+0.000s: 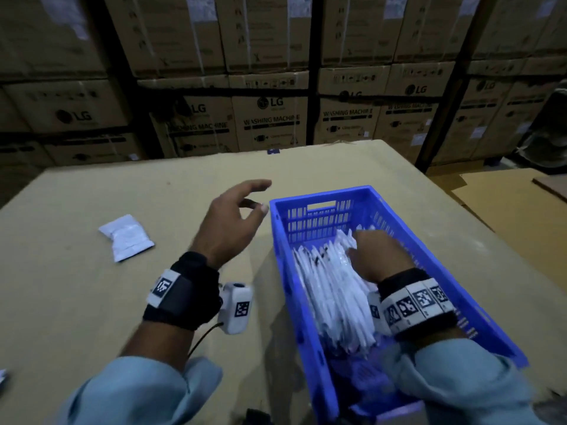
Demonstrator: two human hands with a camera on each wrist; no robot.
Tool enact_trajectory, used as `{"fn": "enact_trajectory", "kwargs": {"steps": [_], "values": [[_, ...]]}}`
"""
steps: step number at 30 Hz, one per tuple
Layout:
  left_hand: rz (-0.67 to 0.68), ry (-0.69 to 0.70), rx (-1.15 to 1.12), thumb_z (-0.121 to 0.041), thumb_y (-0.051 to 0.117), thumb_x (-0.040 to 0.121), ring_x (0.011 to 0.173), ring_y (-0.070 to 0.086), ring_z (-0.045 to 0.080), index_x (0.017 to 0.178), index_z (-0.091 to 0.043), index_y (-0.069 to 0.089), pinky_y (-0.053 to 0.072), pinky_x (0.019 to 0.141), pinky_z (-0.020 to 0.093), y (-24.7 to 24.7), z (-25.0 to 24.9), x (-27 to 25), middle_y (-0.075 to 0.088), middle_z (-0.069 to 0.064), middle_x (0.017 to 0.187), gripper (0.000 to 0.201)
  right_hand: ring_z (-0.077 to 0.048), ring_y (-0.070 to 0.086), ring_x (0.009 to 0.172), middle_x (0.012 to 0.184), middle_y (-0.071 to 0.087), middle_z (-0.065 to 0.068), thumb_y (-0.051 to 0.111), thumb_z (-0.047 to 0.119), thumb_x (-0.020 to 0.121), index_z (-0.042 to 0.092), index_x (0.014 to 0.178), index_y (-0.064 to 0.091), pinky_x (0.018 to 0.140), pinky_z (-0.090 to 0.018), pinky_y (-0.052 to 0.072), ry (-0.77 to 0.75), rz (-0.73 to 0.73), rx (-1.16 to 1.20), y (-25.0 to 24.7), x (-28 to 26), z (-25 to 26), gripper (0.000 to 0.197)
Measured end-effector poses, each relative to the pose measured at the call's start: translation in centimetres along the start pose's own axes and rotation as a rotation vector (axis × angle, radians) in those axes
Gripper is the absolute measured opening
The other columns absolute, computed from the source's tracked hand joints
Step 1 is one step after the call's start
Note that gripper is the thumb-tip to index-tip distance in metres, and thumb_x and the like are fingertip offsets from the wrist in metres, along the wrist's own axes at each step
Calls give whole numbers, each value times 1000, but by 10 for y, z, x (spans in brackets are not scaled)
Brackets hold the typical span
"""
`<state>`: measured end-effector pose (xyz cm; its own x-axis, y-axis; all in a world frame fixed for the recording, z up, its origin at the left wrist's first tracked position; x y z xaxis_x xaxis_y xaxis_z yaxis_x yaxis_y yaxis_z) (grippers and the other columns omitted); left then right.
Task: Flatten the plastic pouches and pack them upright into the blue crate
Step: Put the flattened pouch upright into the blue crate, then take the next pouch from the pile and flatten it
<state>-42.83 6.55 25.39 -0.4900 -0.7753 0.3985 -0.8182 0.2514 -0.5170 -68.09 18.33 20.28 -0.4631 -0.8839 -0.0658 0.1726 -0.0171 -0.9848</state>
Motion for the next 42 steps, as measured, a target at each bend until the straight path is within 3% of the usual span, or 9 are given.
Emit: {"fn": "enact_trajectory", "kwargs": {"steps": [5,12,19,25,28,30,33,37,42], "values": [[-115,-51,-11,-18,63,97,100,65,2,130,-37,62,41,79,6,-57,28,-43,64,-23,128,38,-31,67,98,96,70,-4,46,37,91,17,105,63,79,-43,56,-215,-133,206,-8,-36,94,30],[-234,-184,13,-15,63,97,97,64,3,130,-36,62,38,78,1,-105,64,-98,64,-21,128,39,-27,69,96,102,74,-4,54,37,95,21,120,69,84,-43,57,-446,-194,372,5,-62,193,33],[-412,-344,78,-15,65,96,94,67,3,127,-35,65,48,87,18,-147,108,-145,66,-22,124,37,-21,68,98,108,73,2,51,39,96,26,121,68,84,-40,57,-582,14,364,59,-58,262,33],[-433,-507,144,-16,66,95,87,63,-2,130,-31,63,43,74,6,-177,168,-181,65,-17,125,38,-23,68,101,111,73,1,51,39,95,26,119,68,86,-41,58,-607,153,313,110,-42,316,32],[-382,-616,190,-20,67,95,86,63,-3,134,-29,61,44,73,12,-199,209,-194,63,-12,127,40,-25,67,101,112,72,0,51,38,95,26,118,68,87,-42,57,-617,213,280,134,-27,357,31],[-318,-673,225,-22,67,96,92,65,8,138,-26,58,46,77,22,-214,240,-199,61,-5,130,43,-26,66,104,115,71,-1,52,37,96,27,120,68,89,-43,57,-616,251,262,151,-13,390,31],[-162,-726,290,-24,67,97,110,63,24,142,-21,54,48,92,32,-234,289,-199,56,5,138,47,-25,63,113,124,67,-2,52,36,98,27,128,64,95,-43,54,-594,272,236,178,12,442,34],[88,-754,423,-28,66,96,137,45,27,149,-19,44,37,113,38,-255,357,-191,44,6,152,58,-27,53,127,140,51,-5,51,35,101,22,139,55,103,-43,47,-562,280,172,220,46,506,41],[351,-852,666,-28,72,90,139,37,33,148,-25,37,48,102,50,-272,409,-175,25,8,159,68,-38,52,124,161,19,-15,48,31,103,20,142,43,95,-46,48,-508,314,4,275,74,564,41]]}}
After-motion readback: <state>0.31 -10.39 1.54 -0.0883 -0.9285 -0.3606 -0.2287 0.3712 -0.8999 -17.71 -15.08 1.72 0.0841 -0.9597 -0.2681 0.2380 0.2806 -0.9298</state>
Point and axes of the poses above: each hand's wrist, its own x-axis towards the middle knuckle, its own y-axis out of the palm, z = x × y, the point moved 1 cm from there along x, towards the middle knuckle
